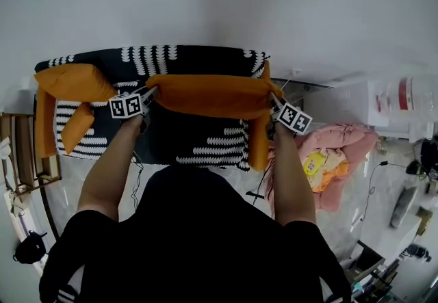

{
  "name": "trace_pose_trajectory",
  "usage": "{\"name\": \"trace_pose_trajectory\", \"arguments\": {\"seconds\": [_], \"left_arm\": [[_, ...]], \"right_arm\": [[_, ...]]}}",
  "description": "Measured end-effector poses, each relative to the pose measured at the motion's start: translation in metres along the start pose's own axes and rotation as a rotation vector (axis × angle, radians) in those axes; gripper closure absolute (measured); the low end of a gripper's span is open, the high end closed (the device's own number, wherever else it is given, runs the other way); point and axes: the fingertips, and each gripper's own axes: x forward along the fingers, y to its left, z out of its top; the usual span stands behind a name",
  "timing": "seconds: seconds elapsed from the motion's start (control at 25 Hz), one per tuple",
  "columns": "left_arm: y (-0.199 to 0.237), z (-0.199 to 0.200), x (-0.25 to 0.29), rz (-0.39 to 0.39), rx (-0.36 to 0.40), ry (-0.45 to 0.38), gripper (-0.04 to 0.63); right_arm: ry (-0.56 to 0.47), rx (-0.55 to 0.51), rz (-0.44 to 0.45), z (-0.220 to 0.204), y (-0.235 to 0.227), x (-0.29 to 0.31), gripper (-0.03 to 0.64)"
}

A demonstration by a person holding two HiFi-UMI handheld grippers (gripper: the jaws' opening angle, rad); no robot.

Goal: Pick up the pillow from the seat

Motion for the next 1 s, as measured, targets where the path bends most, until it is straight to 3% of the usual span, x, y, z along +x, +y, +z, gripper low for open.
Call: {"name": "trace_pose_trajectory", "arguments": {"seconds": [1.0], "left_arm": [[-0.088, 0.090, -0.040, -0.093, 0.143, -0.118, 0.514]], "right_arm": [[-0.163, -0.081, 0.049, 0.079, 0.035, -0.077, 0.523]]}}
